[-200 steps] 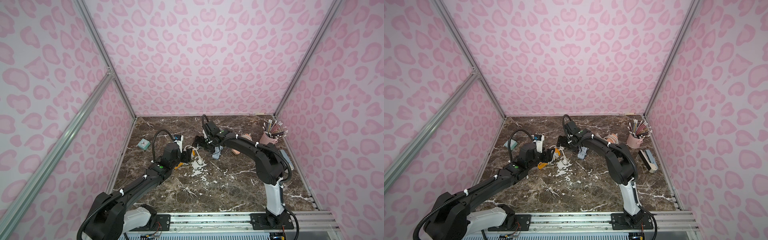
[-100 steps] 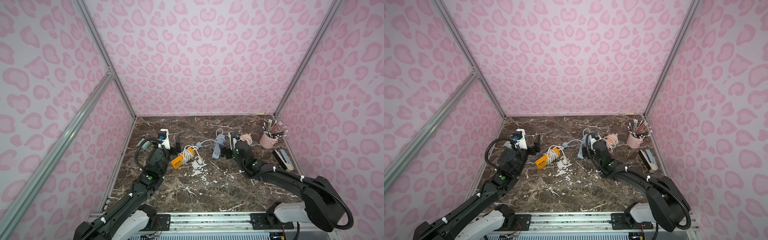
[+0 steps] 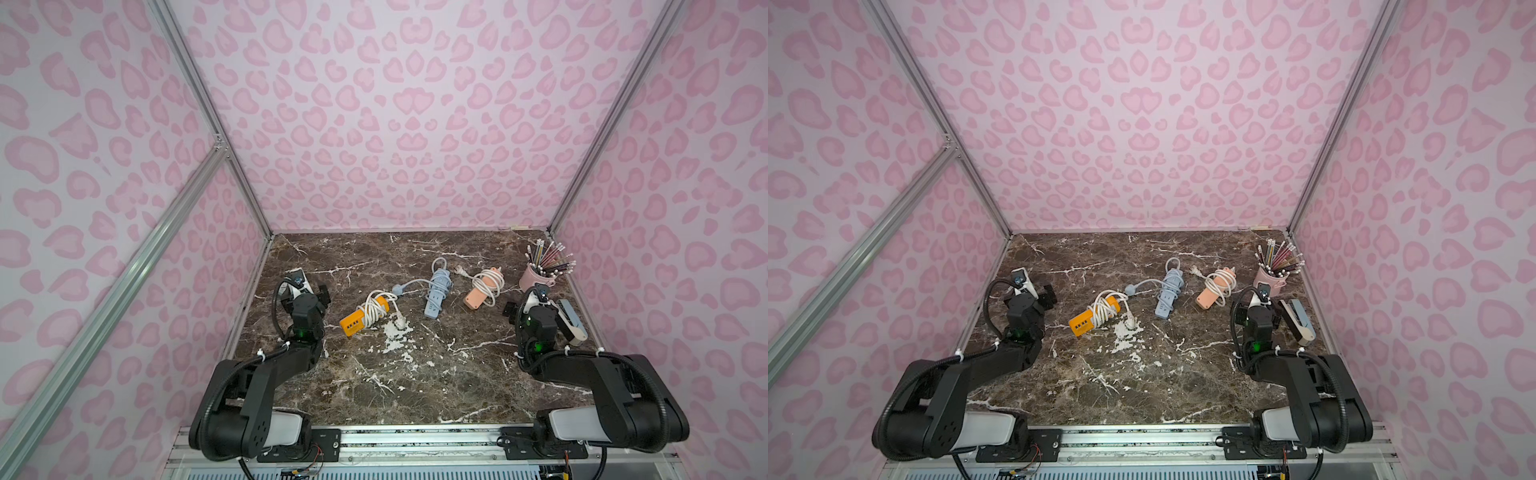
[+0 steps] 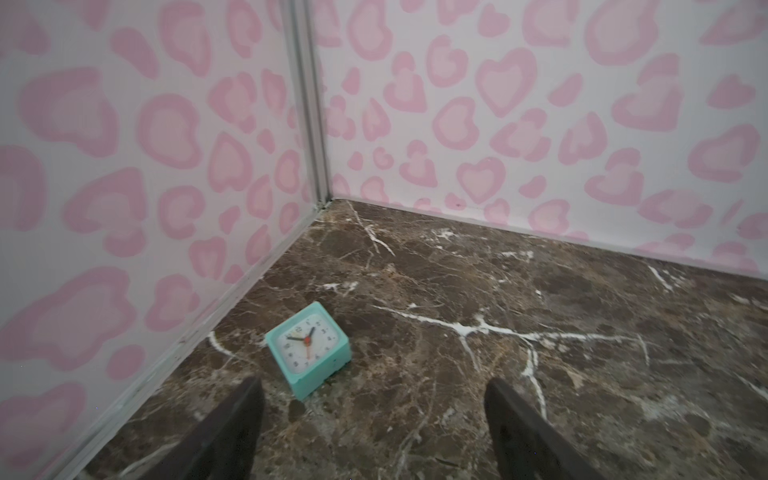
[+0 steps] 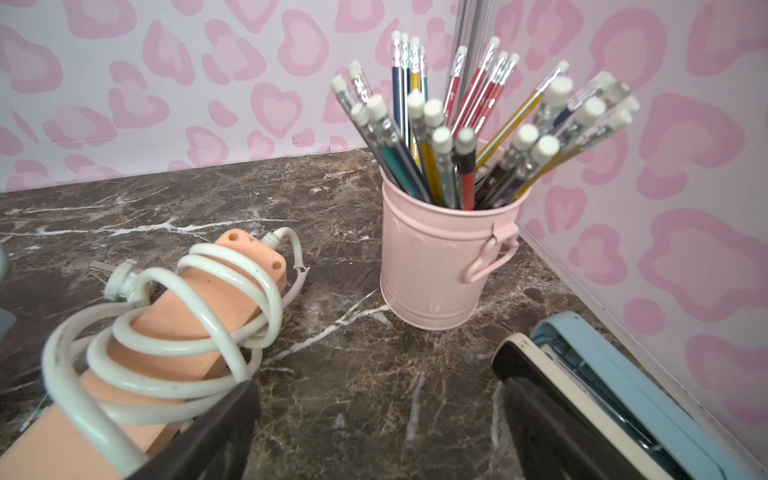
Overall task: Wrap the cord around the power strip
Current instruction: Reset both arms
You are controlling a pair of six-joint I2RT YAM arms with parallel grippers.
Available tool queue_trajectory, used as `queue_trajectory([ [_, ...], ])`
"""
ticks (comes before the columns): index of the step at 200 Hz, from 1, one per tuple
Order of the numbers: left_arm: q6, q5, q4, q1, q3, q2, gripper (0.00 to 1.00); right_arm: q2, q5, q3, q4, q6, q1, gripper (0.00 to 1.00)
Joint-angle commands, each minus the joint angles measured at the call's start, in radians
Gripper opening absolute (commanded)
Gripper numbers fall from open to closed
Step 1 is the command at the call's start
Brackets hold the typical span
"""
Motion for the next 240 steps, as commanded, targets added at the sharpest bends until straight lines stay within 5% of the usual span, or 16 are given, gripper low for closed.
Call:
queue_trajectory([
  [1,0.134,0.176,0.208,0.003,-0.022,0.018,0.96,0.105,-0.051,-0.069,0.378,-0.038,0.000,0.97],
  [11,0.121,0.143,0.355,0.003,-0.099,0.010,1.00,0.145,-0.040,-0.102,0.508,-0.051,0.005,0.97],
  [36,0.074,0.077,0.672,0.025,-0.214,0.110,0.97,0.090,-0.055,-0.075,0.360,-0.026,-0.004,0.97],
  [65,-0.016,0.097,0.487,0.094,-0.150,0.084,0.97,0.127,-0.047,-0.089,0.457,-0.023,-0.008,0.97],
  [240,0.013,0.072,0.496,0.069,-0.143,0.092,0.98,0.124,-0.034,-0.052,0.376,-0.015,-0.012,0.97],
])
